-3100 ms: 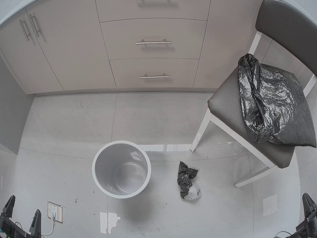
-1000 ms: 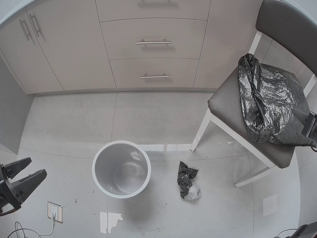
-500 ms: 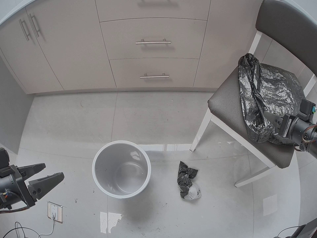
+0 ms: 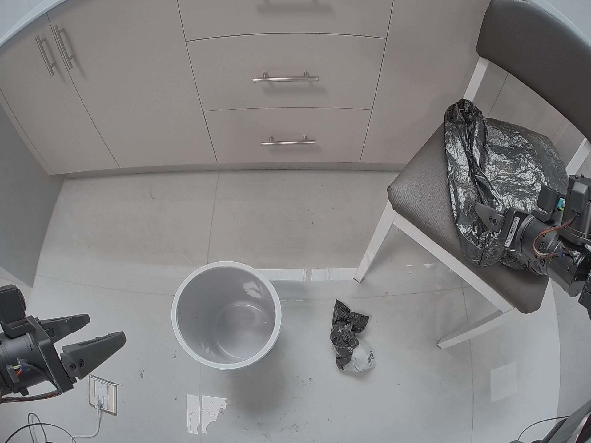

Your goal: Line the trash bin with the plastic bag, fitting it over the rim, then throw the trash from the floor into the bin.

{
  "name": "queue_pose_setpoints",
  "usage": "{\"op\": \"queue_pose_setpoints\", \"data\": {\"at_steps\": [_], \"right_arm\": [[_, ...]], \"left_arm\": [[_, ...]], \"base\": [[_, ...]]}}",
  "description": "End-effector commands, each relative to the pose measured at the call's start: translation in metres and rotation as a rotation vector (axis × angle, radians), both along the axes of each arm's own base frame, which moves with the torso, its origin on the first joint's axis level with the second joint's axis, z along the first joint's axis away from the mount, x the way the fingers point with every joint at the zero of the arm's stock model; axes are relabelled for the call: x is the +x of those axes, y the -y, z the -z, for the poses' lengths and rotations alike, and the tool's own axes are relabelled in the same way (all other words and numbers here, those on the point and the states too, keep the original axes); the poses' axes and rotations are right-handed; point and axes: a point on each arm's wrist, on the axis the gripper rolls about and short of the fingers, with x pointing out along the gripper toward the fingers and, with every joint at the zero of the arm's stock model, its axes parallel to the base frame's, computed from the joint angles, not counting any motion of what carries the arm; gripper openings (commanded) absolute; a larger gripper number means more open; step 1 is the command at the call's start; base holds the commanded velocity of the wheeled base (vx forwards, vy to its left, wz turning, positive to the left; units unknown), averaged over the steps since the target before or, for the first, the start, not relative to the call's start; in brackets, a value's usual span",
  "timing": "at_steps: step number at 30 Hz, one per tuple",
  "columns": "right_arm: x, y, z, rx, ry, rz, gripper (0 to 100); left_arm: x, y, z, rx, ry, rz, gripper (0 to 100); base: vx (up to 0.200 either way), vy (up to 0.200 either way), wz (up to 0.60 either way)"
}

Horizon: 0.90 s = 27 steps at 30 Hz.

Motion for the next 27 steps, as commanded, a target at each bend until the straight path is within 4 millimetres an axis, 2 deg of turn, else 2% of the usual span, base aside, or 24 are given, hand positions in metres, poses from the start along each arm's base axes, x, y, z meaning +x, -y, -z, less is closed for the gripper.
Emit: {"op": "queue_pose_setpoints", "data": {"at_steps": [1, 6, 13, 17, 22, 27], "right_arm": [[0.008, 0.008, 0.007, -0.009, -0.027, 0.041, 100], [0.009, 0.012, 0.008, -0.007, -0.030, 0.058, 100], [0.008, 0.011, 0.025, -0.016, -0.074, 0.054, 100], [0.016, 0.009, 0.036, -0.012, -0.045, 0.054, 100], [0.022, 0.008, 0.040, -0.011, -0.024, 0.056, 100], [0.020, 0.008, 0.043, -0.012, -0.036, 0.055, 100]], "left_arm": [[-0.001, 0.000, 0.001, 0.001, -0.001, 0.000, 100], [-0.001, 0.000, 0.001, 0.001, 0.000, -0.001, 100], [-0.002, 0.000, 0.004, 0.005, -0.006, 0.001, 100], [-0.002, 0.000, 0.005, 0.002, 0.010, 0.002, 100], [-0.001, 0.000, 0.009, -0.009, 0.047, -0.001, 100], [0.000, 0.000, 0.011, -0.010, 0.052, -0.001, 100]], "base": [[0.000, 0.000, 0.00], [0.000, 0.000, 0.00], [0.000, 0.000, 0.00], [0.000, 0.000, 0.00], [0.000, 0.000, 0.00], [0.000, 0.000, 0.00]]}}
